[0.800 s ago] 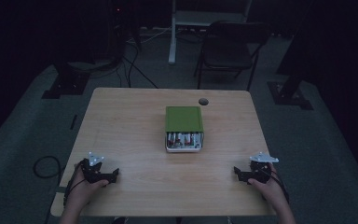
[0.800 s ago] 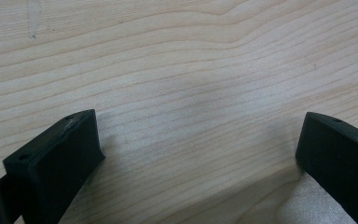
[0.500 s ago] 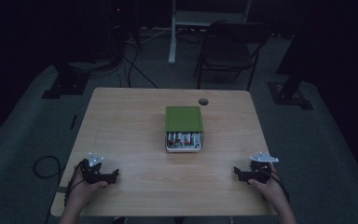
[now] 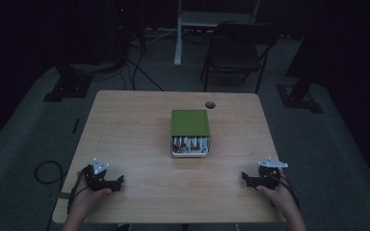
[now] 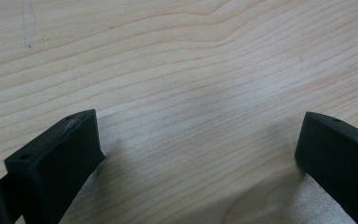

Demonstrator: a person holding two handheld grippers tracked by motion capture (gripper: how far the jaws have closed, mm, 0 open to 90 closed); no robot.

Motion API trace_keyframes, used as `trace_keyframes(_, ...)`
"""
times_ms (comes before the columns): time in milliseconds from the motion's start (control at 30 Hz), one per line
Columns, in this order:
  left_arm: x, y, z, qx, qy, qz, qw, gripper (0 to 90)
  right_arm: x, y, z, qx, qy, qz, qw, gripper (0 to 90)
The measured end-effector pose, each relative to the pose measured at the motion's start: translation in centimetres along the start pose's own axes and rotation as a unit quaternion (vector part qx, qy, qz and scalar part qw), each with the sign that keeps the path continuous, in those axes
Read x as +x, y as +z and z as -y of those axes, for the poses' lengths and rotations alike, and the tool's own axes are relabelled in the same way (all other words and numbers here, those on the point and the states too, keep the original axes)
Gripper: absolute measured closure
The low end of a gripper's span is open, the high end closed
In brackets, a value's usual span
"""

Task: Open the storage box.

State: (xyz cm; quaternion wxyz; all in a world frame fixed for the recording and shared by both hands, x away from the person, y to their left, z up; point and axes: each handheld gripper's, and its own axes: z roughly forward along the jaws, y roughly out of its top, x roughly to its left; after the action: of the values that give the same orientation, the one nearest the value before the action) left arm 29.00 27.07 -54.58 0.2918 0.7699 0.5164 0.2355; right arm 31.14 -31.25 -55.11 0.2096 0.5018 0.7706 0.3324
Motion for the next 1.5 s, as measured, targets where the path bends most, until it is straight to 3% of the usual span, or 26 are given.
trace_keyframes(267, -0.7, -0.2, -0.4, 0.001, 0.036, -0.017, 0.9992, 0.8, 0.0, 0.0, 0.0, 0.0, 0.0, 0.0, 1.0, 10.8)
trace_keyframes(567, -2.3, -0.1, -1.8, -0.008, 0.079, -0.012, 0.9968, 4.4, 0.0, 0.0, 0.0, 0.0, 0.0, 0.0, 1.0, 10.8)
trace_keyframes(733, -3.2, 0.1, -2.3, -0.016, 0.09, -0.007, 0.9958, 4.4, 0.0, 0.0, 0.0, 0.0, 0.0, 0.0, 1.0, 10.8)
trace_keyframes(933, -4.9, 0.4, -3.2, -0.02, 0.126, 0.001, 0.9919, 4.4, 0.0, 0.0, 0.0, 0.0, 0.0, 0.0, 1.0, 10.8)
trace_keyframes(1267, -7.2, 1.1, -3.9, -0.023, 0.164, 0.015, 0.9862, 4.5, 0.0, 0.0, 0.0, 0.0, 0.0, 0.0, 1.0, 10.8)
trace_keyframes(1433, -8.4, 1.3, -4.2, -0.028, 0.189, 0.017, 0.9814, 4.5, 0.0, 0.0, 0.0, 0.0, 0.0, 0.0, 1.0, 10.8)
trace_keyframes(1467, -8.4, 1.3, -4.2, -0.028, 0.189, 0.017, 0.9814, 4.6, 0.0, 0.0, 0.0, 0.0, 0.0, 0.0, 1.0, 10.8)
trace_keyframes(1500, -8.8, 1.4, -4.3, -0.031, 0.197, 0.019, 0.9796, 4.6, 0.0, 0.0, 0.0, 0.0, 0.0, 0.0, 1.0, 10.8)
